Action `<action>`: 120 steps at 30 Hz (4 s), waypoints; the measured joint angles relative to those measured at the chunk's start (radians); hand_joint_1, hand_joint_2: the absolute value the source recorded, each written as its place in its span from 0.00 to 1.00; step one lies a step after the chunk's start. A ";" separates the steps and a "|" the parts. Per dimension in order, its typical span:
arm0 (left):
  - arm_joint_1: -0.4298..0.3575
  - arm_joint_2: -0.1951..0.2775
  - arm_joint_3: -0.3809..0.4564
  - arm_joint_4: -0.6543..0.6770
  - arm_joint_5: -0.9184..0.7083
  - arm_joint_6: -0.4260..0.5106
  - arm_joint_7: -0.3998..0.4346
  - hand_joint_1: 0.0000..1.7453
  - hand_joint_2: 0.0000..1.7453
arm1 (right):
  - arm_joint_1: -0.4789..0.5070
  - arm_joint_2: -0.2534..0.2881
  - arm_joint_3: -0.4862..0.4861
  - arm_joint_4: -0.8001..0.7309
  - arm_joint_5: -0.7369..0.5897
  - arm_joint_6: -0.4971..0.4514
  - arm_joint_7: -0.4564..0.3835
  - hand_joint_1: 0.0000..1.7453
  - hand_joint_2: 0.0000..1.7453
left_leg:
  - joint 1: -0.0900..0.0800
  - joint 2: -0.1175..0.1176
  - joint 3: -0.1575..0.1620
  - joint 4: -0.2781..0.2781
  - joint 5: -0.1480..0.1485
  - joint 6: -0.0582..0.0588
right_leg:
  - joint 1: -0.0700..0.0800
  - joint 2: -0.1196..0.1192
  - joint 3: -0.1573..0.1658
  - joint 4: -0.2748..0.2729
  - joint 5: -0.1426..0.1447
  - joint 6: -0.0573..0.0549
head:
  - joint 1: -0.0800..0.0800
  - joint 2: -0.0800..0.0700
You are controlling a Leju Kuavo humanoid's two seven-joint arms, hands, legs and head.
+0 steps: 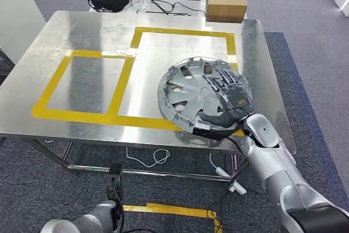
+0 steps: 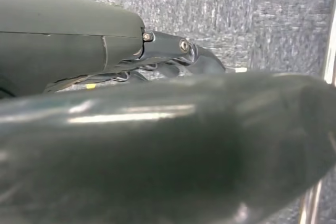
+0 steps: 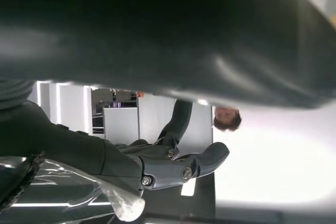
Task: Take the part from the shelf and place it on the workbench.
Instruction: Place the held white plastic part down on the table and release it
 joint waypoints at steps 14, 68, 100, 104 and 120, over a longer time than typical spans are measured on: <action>0.030 0.019 0.032 0.000 0.037 -0.013 -0.019 0.00 0.00 | 0.275 -0.015 -0.011 -0.465 -0.408 -0.052 -0.133 0.00 0.00 | 0.002 -0.002 -0.050 0.116 -0.088 -0.049 | 0.001 -0.004 0.112 -0.225 0.129 -0.048 | -0.008 0.000; 0.136 0.009 0.183 -0.012 0.175 0.006 -0.108 0.00 0.00 | 0.781 -0.022 -0.767 0.202 -0.963 0.458 0.284 0.00 0.00 | -0.011 0.006 -0.038 -0.023 0.053 -0.003 | 0.000 -0.005 0.223 -0.132 0.026 0.003 | -0.002 0.000; 0.330 -0.023 0.069 -0.011 0.000 -0.119 -0.222 0.00 0.00 | 0.803 0.042 -0.649 0.276 -0.580 0.426 0.367 0.00 0.00 | -0.018 -0.062 0.098 -0.046 -0.036 -0.002 | 0.002 0.068 0.231 -0.248 0.059 -0.016 | 0.003 0.000; 0.331 -0.021 0.069 -0.011 -0.007 -0.124 -0.215 0.00 0.00 | 0.805 0.043 -0.598 0.281 -0.540 0.445 0.380 0.00 0.00 | -0.014 -0.088 0.072 -0.029 -0.033 -0.025 | 0.000 0.042 0.237 -0.267 0.066 -0.035 | 0.002 0.000; 0.336 -0.015 0.070 -0.011 -0.020 -0.133 -0.210 0.00 0.00 | 0.801 0.043 -0.523 0.288 -0.510 0.471 0.384 0.00 0.00 | -0.014 0.049 0.086 -0.042 -0.035 -0.004 | 0.009 -0.120 0.229 -0.249 0.043 -0.012 | -0.008 0.000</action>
